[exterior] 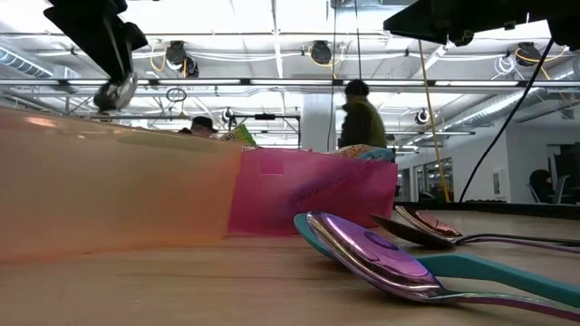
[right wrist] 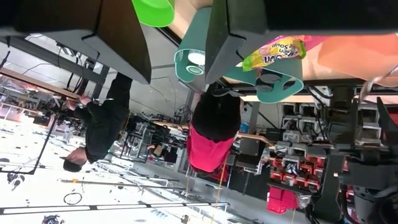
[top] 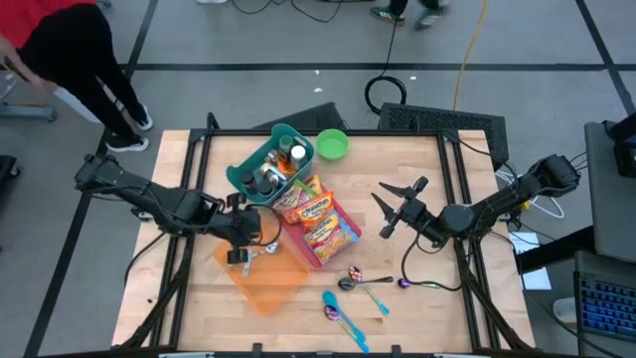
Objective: Pick & Place Food Item
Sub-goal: Put the white blue spoon into the orange bin, then put the top right blue green spoon into the orange bin
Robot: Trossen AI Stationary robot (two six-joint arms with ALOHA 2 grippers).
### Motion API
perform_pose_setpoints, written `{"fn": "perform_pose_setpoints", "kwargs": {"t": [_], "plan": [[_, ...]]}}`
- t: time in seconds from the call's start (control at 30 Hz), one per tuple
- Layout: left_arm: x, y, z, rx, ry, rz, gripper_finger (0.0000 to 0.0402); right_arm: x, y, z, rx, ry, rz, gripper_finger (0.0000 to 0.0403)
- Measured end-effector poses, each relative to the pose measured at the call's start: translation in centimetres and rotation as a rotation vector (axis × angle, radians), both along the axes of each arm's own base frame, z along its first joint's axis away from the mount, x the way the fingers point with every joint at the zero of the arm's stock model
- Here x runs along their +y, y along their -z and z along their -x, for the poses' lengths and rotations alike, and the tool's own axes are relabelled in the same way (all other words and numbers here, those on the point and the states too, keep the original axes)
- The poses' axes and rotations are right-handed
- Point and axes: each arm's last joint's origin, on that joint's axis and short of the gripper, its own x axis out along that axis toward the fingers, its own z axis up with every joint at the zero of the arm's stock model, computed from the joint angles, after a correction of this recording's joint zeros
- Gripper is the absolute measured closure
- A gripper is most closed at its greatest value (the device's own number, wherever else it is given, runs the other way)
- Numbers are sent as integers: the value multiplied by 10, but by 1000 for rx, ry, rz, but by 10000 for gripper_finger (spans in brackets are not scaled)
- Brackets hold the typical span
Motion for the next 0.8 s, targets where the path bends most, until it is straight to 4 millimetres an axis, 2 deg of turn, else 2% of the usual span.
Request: {"fn": "perform_pose_setpoints", "kwargs": {"t": [0.3,0.57,0.8], "plan": [[0,0,0,1,7,-3,210,0,0,0,0,0,0,261],[-1,-2,-3,-38,5,11,204,0,0,0,-3,0,-4,261],[-4,-11,-17,-216,12,4,203,12,-3,6,30,-69,2,261]]}}
